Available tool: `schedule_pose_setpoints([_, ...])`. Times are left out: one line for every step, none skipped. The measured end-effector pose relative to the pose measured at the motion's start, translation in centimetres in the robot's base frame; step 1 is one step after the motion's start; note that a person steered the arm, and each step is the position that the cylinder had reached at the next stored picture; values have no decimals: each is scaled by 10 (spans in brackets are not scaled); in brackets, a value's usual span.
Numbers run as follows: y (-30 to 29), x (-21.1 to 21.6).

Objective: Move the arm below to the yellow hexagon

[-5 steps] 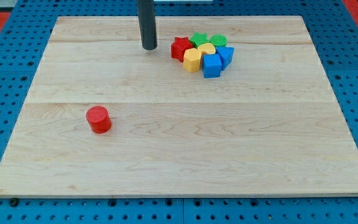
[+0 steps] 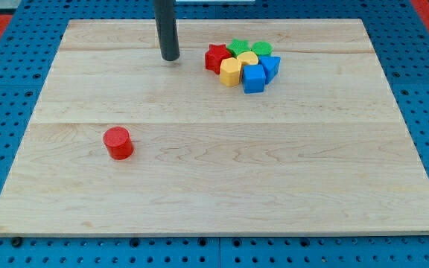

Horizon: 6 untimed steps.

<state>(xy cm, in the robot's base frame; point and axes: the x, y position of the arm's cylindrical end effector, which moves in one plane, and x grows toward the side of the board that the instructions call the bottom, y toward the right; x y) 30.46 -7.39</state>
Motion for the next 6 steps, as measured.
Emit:
schedule_pose_setpoints([20, 59])
schedule_pose_setpoints([45, 99])
schedule_pose_setpoints([112, 99])
schedule_pose_setpoints([171, 99])
schedule_pose_setpoints([198, 101])
schedule_pose_setpoints([176, 132])
